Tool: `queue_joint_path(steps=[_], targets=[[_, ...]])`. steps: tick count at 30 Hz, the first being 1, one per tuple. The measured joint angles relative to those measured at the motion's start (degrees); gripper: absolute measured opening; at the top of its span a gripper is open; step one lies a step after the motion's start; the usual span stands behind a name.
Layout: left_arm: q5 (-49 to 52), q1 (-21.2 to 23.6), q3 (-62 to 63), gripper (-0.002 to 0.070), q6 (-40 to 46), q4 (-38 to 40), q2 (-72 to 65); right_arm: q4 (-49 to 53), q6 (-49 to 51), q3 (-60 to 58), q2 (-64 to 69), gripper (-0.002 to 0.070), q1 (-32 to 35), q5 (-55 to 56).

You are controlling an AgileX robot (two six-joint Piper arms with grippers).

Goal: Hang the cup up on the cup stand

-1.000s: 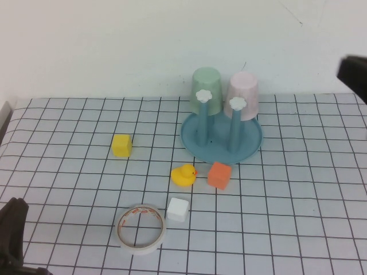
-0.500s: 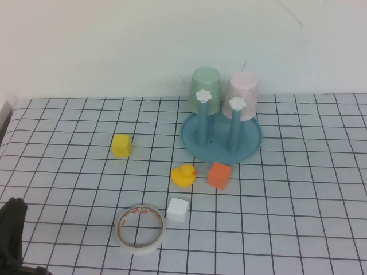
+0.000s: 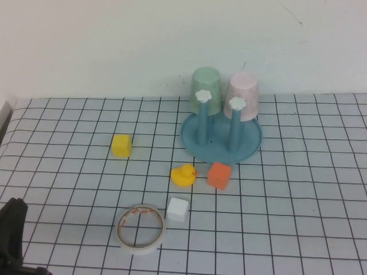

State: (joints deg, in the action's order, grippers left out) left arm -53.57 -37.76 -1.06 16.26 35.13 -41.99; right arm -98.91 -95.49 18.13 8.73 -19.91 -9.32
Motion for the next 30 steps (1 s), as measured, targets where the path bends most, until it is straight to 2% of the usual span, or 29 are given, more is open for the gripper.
queue_joint_path(steps=[16, 19, 21, 23, 24, 27, 30], targets=[[0.0, 0.0, 0.0, -0.0001, 0.0, 0.0, 0.0, -0.48, -11.84, -3.71, -0.49, -0.0001, 0.0, 13.49], [0.0, 0.0, 0.0, -0.0001, 0.0, 0.0, 0.0, -0.48, -11.87, -4.97, -0.72, -0.0001, 0.0, 14.14], [0.0, 0.0, 0.0, -0.0001, 0.0, 0.0, 0.0, 3.56, -8.32, -6.39, -1.11, -0.0001, 0.0, 16.04], [0.0, 0.0, 0.0, -0.0001, 0.0, 0.0, 0.0, 14.94, 2.23, -8.19, -1.82, -0.0001, 0.0, 17.86], [0.0, 0.0, 0.0, -0.0001, 0.0, 0.0, 0.0, 24.01, 11.55, -9.36, -2.27, -0.0001, 0.11, 18.37], [0.0, 0.0, 0.0, -0.0001, 0.0, 0.0, 0.0, 56.95, 48.72, -12.91, -3.8, -0.0001, 1.52, 17.55], [0.0, 0.0, 0.0, -0.0001, 0.0, 0.0, 0.0, 87.14, 84.17, -14.19, -5.86, -0.0001, 5.31, 7.8]])
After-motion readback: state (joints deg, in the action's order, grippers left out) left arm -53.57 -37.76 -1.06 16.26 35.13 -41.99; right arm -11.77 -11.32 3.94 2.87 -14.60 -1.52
